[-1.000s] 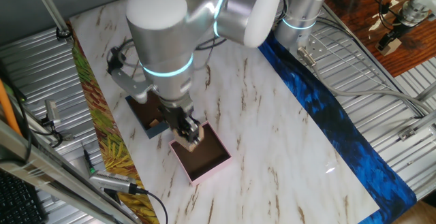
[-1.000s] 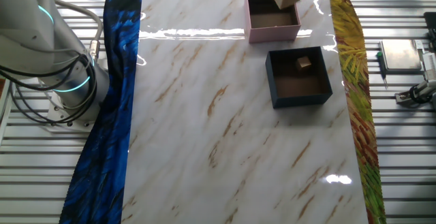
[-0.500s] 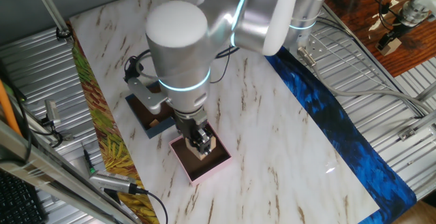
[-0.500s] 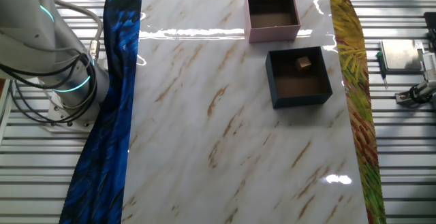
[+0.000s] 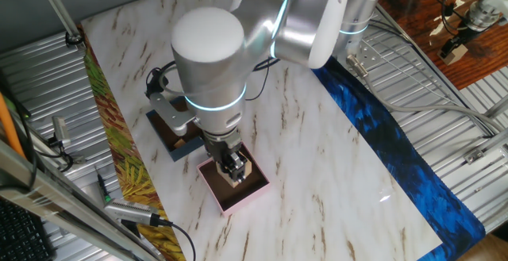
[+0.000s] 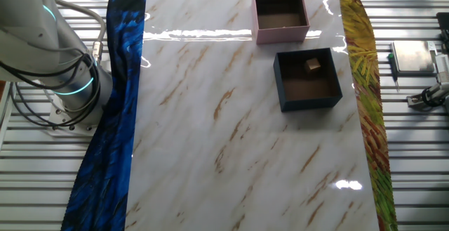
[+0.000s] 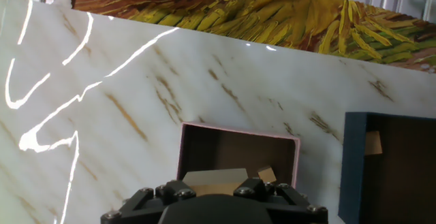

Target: Move an object from one box to another

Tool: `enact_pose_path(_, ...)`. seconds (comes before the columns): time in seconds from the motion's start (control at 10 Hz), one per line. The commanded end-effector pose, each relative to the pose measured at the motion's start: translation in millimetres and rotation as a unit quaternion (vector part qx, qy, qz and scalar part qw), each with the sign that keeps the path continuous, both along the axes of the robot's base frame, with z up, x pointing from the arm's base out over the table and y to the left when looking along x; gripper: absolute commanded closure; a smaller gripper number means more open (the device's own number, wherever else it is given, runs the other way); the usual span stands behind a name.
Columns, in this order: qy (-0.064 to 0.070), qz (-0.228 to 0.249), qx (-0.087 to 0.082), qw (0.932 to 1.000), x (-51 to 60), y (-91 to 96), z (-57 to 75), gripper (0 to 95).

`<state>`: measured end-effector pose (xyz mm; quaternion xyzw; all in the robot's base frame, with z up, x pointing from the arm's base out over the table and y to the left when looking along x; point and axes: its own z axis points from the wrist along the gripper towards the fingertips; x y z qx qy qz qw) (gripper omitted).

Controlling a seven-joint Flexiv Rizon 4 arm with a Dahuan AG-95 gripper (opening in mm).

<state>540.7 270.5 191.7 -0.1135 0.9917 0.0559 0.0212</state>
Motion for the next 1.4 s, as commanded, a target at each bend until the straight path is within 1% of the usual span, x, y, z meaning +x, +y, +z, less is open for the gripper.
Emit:
enact_pose_path(0.1,-0.004,0.031,-0.008,0.9995,0.3,0.6,-0.4,95.0)
enact_pose_path(0.2,-0.005,0.039,-0.010,0.9992,0.3,0.6,-0.4,95.0)
enact_pose_path(0.3,-0.008,0.045,-0.018,0.9988,0.3,0.6,-0.4,95.0)
enact_pose_path(0.5,-0.011,0.042,-0.021,0.9988,0.3,0.6,-0.4,95.0)
enact_pose_path(0.8,-0.014,0.047,-0.020,0.9986,0.3,0.6,-0.4,95.0)
enact_pose_path(1.1,-0.012,0.048,-0.020,0.9986,0.4,1.0,0.2,95.0)
enact_pose_path(1.2,-0.009,0.049,-0.020,0.9986,2.4,4.2,7.6,95.0)
enact_pose_path(1.4,-0.007,0.050,-0.020,0.9985,5.4,7.5,16.6,95.0)
